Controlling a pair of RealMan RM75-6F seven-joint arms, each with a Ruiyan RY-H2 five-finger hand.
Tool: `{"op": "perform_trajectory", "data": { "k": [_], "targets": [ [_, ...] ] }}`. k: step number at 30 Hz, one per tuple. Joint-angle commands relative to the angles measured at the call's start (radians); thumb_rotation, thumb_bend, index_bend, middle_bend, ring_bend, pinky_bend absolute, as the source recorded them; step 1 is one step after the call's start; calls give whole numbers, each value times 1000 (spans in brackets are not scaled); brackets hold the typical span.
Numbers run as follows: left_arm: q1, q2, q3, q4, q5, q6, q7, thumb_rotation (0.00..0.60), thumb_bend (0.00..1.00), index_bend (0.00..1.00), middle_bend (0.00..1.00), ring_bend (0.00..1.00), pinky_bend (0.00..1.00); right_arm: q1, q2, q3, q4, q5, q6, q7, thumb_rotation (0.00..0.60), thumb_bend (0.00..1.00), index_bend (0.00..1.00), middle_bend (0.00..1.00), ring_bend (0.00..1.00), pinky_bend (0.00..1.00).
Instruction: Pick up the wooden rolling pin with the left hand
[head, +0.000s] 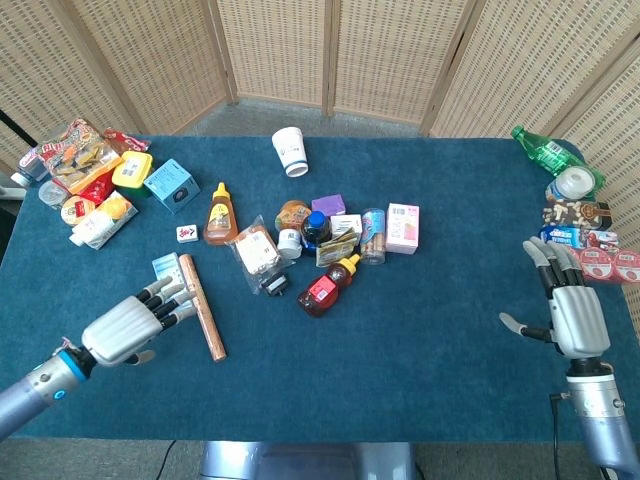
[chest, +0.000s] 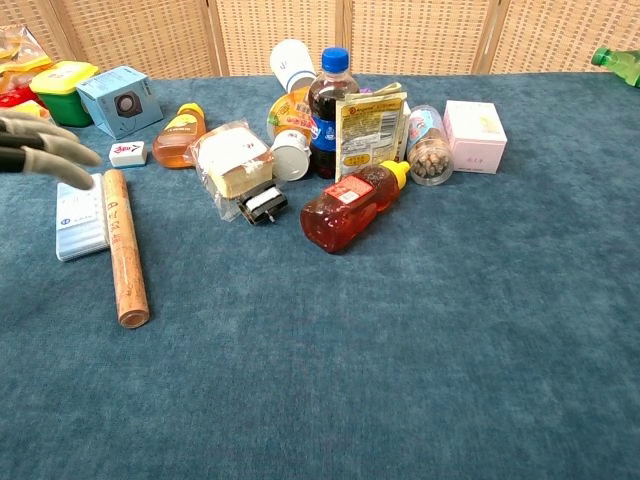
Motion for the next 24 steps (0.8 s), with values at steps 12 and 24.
{"op": "perform_trajectory", "data": {
  "k": [12, 24],
  "targets": [
    [-114, -112, -4, 65, -36, -131, -5, 600, 220, 176, 0, 0, 182, -1, 2, 5, 5, 8, -2, 14, 600, 0, 0, 0, 0, 0],
    [-165, -162, 7, 75, -69, -189, 16, 600, 291, 224, 0, 0, 215, -2, 3, 6, 5, 10, -3, 20, 600, 0, 0, 0, 0, 0]
  ]
}}
